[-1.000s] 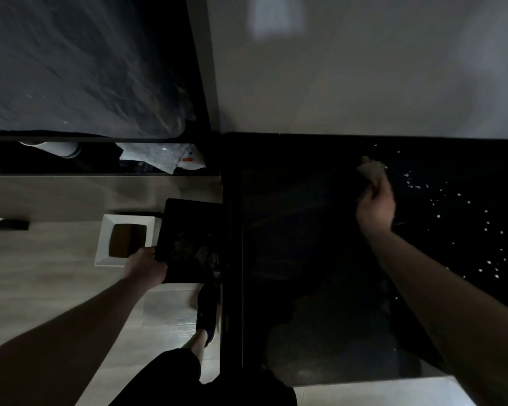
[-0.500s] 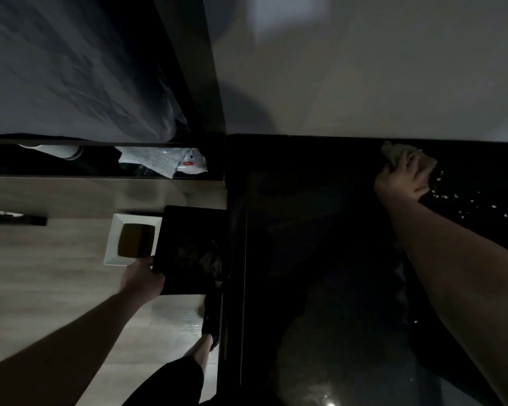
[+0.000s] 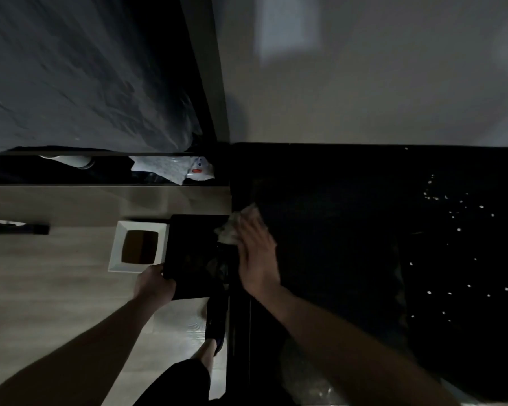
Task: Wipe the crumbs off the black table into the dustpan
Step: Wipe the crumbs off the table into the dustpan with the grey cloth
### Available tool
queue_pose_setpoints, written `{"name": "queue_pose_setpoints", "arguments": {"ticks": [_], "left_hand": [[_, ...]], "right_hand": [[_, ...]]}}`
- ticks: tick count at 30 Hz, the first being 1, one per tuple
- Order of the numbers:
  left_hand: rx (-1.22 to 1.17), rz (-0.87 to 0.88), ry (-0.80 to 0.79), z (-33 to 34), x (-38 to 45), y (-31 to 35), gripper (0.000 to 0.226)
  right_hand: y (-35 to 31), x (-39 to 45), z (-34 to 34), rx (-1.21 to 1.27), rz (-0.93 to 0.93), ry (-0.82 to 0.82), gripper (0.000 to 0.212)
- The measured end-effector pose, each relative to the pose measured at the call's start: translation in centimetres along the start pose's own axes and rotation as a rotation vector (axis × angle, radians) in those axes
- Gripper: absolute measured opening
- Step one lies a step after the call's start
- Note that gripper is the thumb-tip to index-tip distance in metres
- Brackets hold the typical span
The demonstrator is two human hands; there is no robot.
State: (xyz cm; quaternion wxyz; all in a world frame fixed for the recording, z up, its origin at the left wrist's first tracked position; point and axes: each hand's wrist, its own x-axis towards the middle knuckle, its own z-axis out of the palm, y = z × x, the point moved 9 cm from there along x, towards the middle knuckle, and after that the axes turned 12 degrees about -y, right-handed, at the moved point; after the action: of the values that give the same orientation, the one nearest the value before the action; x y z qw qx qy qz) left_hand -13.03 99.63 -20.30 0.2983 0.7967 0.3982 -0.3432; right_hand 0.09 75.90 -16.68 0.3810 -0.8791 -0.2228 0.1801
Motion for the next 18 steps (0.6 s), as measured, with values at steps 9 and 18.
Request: {"name": "queue_pose_setpoints", "arguments": {"ticks": [9,18], "left_hand": [[0.034,0.027,-0.034,0.2,0.2,0.0,0.033],[0.059,0.025,-0.061,0.2,0.5,-0.4,0.036]], "right_hand": [[3.3,-1.4,-7.2,0.381,0.281,0.221,0.039],[8.4,-3.6,-9.2,-0.075,0.363,0.185,0.053]]}}
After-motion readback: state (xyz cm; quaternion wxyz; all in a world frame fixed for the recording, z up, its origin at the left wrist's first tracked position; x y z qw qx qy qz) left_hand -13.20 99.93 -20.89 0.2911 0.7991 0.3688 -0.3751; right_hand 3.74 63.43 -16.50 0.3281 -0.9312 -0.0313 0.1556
